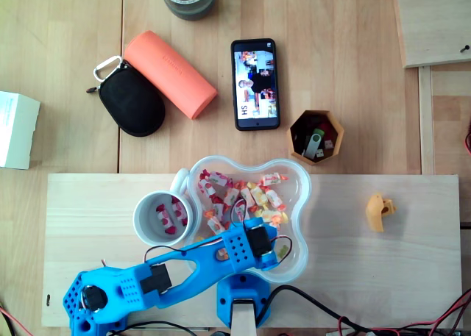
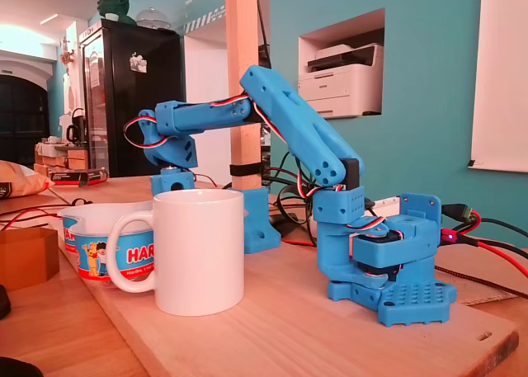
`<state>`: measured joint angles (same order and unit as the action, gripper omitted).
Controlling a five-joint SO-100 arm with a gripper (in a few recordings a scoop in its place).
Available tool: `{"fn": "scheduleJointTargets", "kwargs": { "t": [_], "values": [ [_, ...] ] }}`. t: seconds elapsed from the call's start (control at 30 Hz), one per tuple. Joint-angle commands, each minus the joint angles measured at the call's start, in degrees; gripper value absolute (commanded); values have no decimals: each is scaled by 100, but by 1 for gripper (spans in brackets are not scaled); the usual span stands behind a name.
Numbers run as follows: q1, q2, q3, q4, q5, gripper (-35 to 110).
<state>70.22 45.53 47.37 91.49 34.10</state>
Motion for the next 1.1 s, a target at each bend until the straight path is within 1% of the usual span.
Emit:
{"fn": "scheduleJointTargets", "kwargs": {
  "t": [0.0, 0.1, 0.37, 0.5, 0.6, 0.8, 1.0, 1.07],
  "values": [
    [35, 255, 44, 35, 62, 21],
    [26, 255, 44, 35, -141, 18],
    [44, 334, 26, 35, -220, -4],
    [44, 360, -26, 35, -211, -3],
    [26, 466, -466, 158, -193, -3],
    [53, 1758, -1573, 853, -35, -4],
    [-70, 2874, -1187, 835, 246, -4],
    [-396, 3190, -958, 817, 352, -4]
  ]
}}
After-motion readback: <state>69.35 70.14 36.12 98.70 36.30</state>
